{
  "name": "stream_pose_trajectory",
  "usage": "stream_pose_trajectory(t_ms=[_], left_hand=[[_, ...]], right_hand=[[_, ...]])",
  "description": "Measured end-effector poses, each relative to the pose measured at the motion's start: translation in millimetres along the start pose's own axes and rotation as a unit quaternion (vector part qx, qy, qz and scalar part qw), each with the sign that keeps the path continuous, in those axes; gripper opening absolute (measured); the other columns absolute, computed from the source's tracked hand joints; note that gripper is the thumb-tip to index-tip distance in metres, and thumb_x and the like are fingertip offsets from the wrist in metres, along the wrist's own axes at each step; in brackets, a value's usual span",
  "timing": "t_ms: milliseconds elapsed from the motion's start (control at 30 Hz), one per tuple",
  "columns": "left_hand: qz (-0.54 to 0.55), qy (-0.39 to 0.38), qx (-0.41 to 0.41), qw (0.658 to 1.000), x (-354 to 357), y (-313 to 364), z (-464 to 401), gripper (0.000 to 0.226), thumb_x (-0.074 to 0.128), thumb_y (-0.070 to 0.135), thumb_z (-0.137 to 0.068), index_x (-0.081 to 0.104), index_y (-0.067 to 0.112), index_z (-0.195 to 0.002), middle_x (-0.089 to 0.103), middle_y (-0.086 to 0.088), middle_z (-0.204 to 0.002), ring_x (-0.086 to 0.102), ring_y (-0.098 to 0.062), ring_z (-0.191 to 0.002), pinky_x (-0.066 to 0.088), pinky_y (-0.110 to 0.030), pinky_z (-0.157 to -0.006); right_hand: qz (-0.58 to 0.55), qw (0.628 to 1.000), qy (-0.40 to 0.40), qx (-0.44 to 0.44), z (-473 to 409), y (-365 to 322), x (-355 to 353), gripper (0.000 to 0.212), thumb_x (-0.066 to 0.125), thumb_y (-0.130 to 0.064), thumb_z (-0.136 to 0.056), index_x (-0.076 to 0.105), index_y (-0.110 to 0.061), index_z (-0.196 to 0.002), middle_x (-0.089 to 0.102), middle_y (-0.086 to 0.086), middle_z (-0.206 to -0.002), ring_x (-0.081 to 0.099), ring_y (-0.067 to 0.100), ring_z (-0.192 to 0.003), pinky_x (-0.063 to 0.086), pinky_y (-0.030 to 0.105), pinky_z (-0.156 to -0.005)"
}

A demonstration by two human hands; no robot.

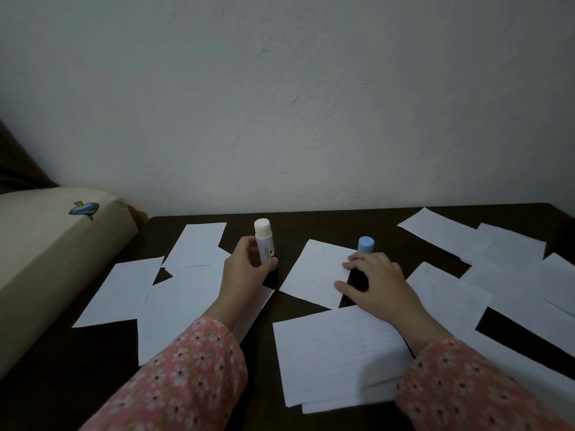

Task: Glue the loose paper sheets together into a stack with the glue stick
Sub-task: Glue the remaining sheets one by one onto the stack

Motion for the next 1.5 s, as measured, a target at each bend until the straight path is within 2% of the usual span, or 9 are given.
stream_pose_trajectory(t_ms=[233,333,433,500,833,1067,1200,1367,1500], left_hand=[[0.007,0.047,-0.019,0.999,-11.1,-2.4,4.0,0.076,0.080,0.030,-0.075,0.038,0.020,-0.137,0.048,-0.002,-0.137,0.050,-0.018,-0.119,0.045,-0.030,-0.091],[-0.023,0.154,0.077,0.985,-33.9,22.1,36.0,0.048,0.071,0.038,-0.082,0.049,0.022,-0.122,0.053,0.003,-0.119,0.052,-0.012,-0.107,0.043,-0.021,-0.082],[-0.103,-0.095,0.157,0.978,16.1,47.1,68.8,0.022,0.065,0.046,-0.084,0.059,0.030,-0.099,0.059,0.012,-0.098,0.056,-0.004,-0.088,0.044,-0.016,-0.070],[-0.173,-0.281,0.167,0.929,56.3,48.3,95.4,0.032,0.067,0.052,-0.080,0.063,0.034,-0.106,0.058,0.015,-0.106,0.054,-0.002,-0.096,0.050,-0.023,-0.083],[-0.230,-0.396,0.166,0.873,61.2,39.9,114.9,0.042,0.079,0.046,-0.071,0.068,0.037,-0.110,0.047,0.017,-0.121,0.043,-0.003,-0.113,0.040,-0.027,-0.099],[-0.242,-0.082,0.093,0.962,23.9,33.6,79.5,0.055,0.061,0.059,-0.082,0.058,0.028,-0.126,0.050,0.006,-0.126,0.044,-0.010,-0.114,0.046,-0.028,-0.092],[-0.317,-0.108,0.088,0.938,42.4,29.9,78.5,0.060,0.055,0.063,-0.084,0.053,0.024,-0.130,0.045,0.003,-0.131,0.038,-0.016,-0.117,0.041,-0.029,-0.093],[-0.266,-0.135,0.112,0.948,50.4,28.5,68.0,0.060,0.061,0.057,-0.084,0.052,0.026,-0.134,0.045,0.009,-0.138,0.034,-0.015,-0.122,0.038,-0.029,-0.096],[-0.247,-0.137,0.124,0.951,52.8,29.3,68.0,0.058,0.062,0.052,-0.085,0.052,0.025,-0.135,0.044,0.011,-0.142,0.033,-0.016,-0.126,0.036,-0.030,-0.099]], right_hand=[[0.013,1.000,-0.011,-0.010,1.4,-1.0,-0.1,0.045,0.056,-0.045,-0.091,0.053,-0.029,-0.132,0.043,-0.013,-0.139,0.030,0.009,-0.129,0.024,0.031,-0.105],[0.019,0.999,-0.027,-0.010,1.2,-2.1,-1.8,0.046,0.056,-0.047,-0.090,0.052,-0.029,-0.133,0.043,-0.011,-0.139,0.032,0.011,-0.129,0.027,0.033,-0.104],[0.057,0.996,-0.058,-0.019,1.2,-5.2,-1.0,0.049,0.051,-0.049,-0.092,0.048,-0.027,-0.136,0.042,-0.007,-0.140,0.034,0.015,-0.129,0.030,0.036,-0.102],[0.088,0.994,-0.058,-0.027,3.8,-8.0,-0.6,0.050,0.047,-0.049,-0.094,0.047,-0.026,-0.139,0.042,-0.005,-0.141,0.034,0.016,-0.129,0.030,0.037,-0.102],[0.009,0.999,0.008,0.036,13.1,-5.9,-7.8,0.036,0.059,-0.048,-0.089,0.061,-0.029,-0.119,0.052,-0.007,-0.118,0.042,0.012,-0.116,0.032,0.032,-0.100],[-0.086,0.982,0.167,0.026,26.1,-13.1,-31.2,0.005,0.062,-0.032,-0.090,0.064,-0.029,-0.093,0.057,-0.013,-0.085,0.051,0.005,-0.084,0.038,0.025,-0.080],[-0.285,0.929,0.210,0.108,29.1,5.0,-43.2,0.024,0.053,-0.038,-0.096,0.064,-0.021,-0.084,0.061,-0.004,-0.074,0.055,0.012,-0.066,0.045,0.027,-0.056],[-0.406,0.872,0.127,0.241,24.1,26.9,-30.9,0.031,0.043,-0.043,-0.099,0.063,-0.024,-0.085,0.051,0.002,-0.063,0.047,0.012,-0.057,0.047,0.030,-0.057],[-0.483,0.840,0.127,0.214,29.4,25.3,-33.4,0.024,0.048,-0.030,-0.099,0.066,-0.019,-0.088,0.046,-0.004,-0.058,0.044,0.012,-0.058,0.042,0.030,-0.060]])
Point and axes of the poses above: each hand's wrist, its own z-axis away from the middle knuckle, its own x-axis out of the palm, y = z × x, the point moved 9 cm from there along -z, towards the middle knuckle
